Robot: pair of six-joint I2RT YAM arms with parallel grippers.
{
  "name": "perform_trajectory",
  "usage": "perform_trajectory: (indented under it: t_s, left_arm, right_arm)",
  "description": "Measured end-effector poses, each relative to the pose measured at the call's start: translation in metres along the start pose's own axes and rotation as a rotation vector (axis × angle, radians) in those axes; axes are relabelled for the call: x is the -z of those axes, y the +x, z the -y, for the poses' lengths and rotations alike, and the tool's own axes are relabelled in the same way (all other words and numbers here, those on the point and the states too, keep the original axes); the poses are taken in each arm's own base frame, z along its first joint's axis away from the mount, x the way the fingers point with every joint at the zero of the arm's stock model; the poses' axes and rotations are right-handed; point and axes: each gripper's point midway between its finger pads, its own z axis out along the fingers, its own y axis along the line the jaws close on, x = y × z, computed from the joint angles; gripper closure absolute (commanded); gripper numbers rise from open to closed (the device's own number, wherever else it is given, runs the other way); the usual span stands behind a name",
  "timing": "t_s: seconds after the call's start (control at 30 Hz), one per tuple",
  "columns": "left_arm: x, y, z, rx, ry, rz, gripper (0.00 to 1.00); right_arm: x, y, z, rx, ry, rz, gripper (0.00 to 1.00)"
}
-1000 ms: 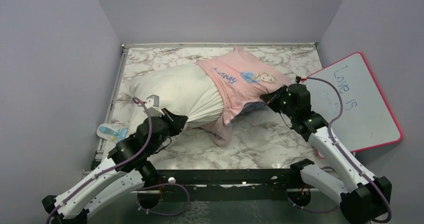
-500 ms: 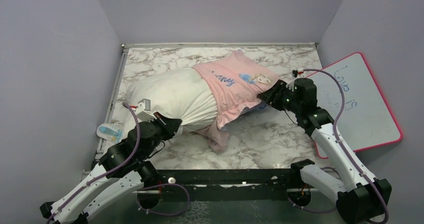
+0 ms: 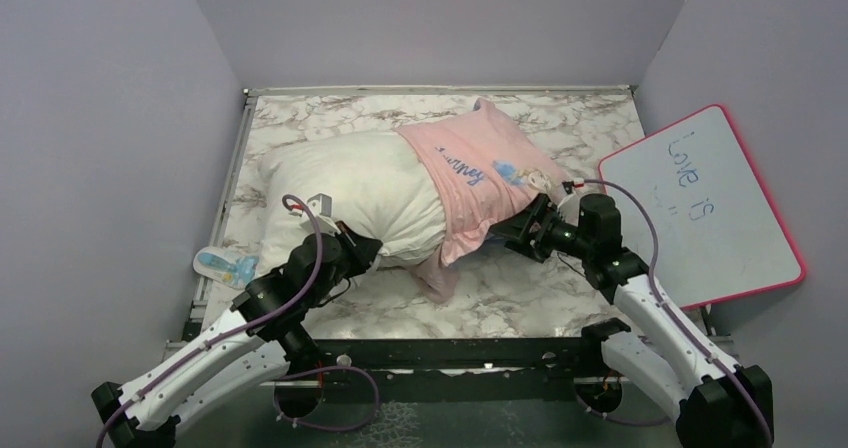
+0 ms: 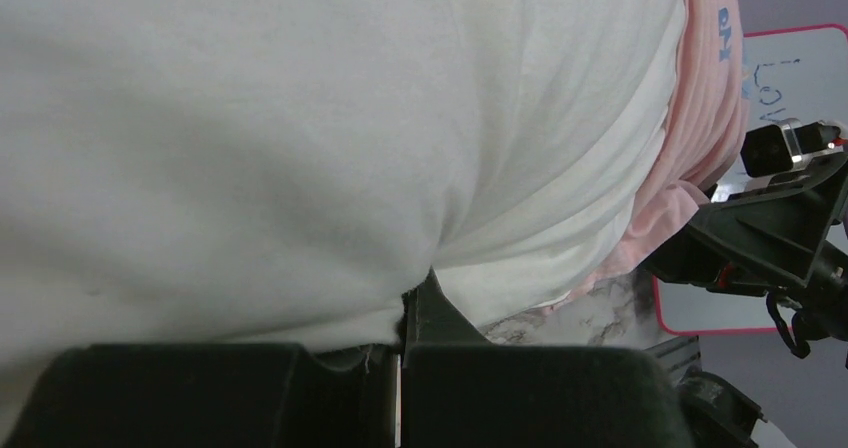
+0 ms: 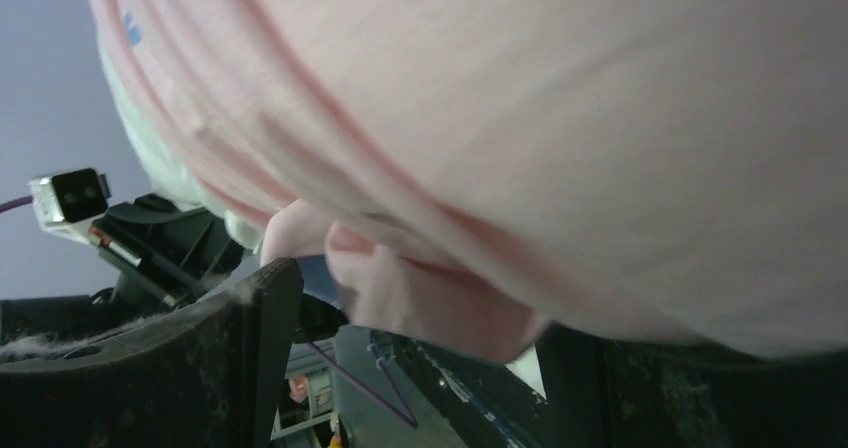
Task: Remove the pillowcase from the pillow
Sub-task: Remove the pillow from the pillowcase.
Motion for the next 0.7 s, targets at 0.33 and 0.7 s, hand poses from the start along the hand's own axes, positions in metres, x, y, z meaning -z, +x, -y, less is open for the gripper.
perform_trajectory:
  t_s: [0.33, 0.7]
  left_arm:
    - [-0.010, 0.003, 0.011, 0.000, 0.030, -0.016, 1.00]
    - [0.006, -0.016, 0.015, 0.020, 0.043, 0.042, 1.00]
  right_arm:
    - [-0.042, 0.029, -0.040, 0.020, -0.114, -0.118, 0.71]
    - [-0.039, -0.037, -0.027, 0.217, 0.209, 0.172, 1.00]
